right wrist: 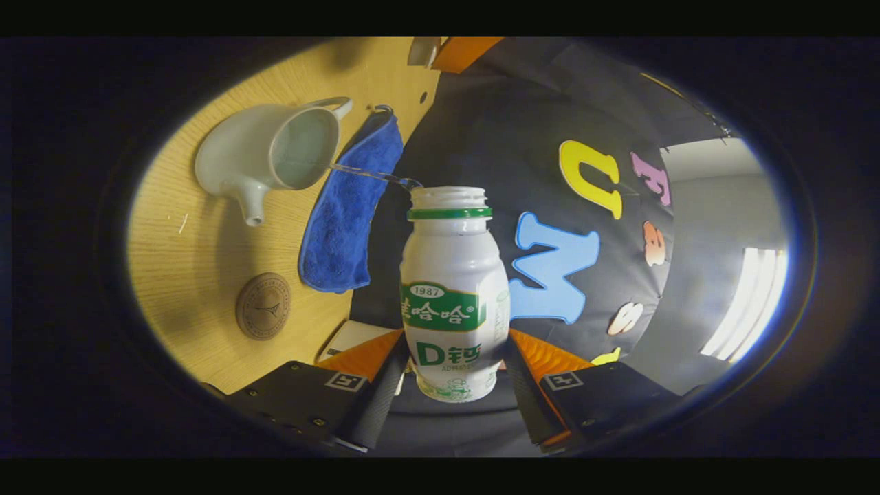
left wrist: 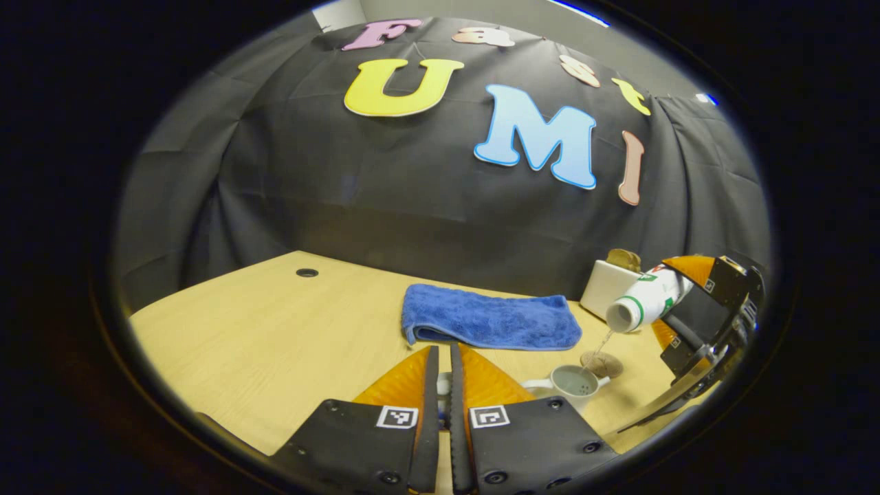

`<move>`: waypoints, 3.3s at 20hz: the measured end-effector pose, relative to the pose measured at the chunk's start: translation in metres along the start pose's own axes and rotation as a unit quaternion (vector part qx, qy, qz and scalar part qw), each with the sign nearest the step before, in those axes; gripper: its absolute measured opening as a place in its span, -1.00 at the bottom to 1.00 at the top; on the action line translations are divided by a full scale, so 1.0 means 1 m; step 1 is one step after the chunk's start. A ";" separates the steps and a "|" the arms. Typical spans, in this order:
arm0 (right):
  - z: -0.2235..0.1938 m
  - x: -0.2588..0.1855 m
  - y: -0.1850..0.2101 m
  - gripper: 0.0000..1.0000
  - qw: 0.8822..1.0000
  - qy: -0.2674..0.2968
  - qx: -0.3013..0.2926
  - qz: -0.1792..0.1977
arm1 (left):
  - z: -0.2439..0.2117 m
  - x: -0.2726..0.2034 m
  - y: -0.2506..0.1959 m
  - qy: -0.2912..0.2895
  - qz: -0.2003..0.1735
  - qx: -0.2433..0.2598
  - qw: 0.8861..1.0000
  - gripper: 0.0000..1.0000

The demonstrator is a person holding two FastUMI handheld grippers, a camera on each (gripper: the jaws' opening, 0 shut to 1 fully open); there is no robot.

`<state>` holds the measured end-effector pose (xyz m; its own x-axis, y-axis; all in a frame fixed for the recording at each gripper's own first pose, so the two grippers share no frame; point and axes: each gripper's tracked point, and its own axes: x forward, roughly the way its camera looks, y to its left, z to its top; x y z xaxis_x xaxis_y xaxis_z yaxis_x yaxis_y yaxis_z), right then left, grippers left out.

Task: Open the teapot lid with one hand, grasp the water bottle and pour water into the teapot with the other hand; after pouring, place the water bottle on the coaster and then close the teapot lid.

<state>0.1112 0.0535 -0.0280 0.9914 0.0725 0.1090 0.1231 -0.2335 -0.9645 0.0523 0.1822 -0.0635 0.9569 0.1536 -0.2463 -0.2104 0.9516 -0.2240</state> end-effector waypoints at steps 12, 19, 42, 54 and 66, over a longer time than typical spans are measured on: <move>-0.001 0.004 -0.004 0.56 0.999 -0.020 -0.042 -0.022 | -0.002 0.001 0.000 0.003 0.000 0.001 1.000 -0.72; 0.005 0.003 -0.009 0.56 0.997 -0.036 -0.066 -0.033 | -0.002 0.001 0.000 0.003 -0.001 0.001 1.000 -0.72; -0.004 -0.008 0.038 0.57 0.983 0.000 0.175 0.052 | 0.001 -0.001 0.001 0.003 0.000 -0.003 1.000 -0.72; -0.035 -0.025 0.067 0.57 0.832 0.079 0.538 0.113 | -0.004 -0.001 -0.030 0.001 -0.023 0.035 0.999 -0.65; -0.088 -0.029 0.081 0.57 0.704 0.107 0.692 0.120 | 0.006 0.019 -0.122 -0.011 -0.059 0.103 0.993 -0.65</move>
<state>0.0959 -0.0528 -0.0880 0.9784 0.0107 -0.2063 -0.0646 0.9644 -0.2564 0.0975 0.0703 -0.0347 0.9770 0.0407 -0.2095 -0.0529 0.9972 -0.0529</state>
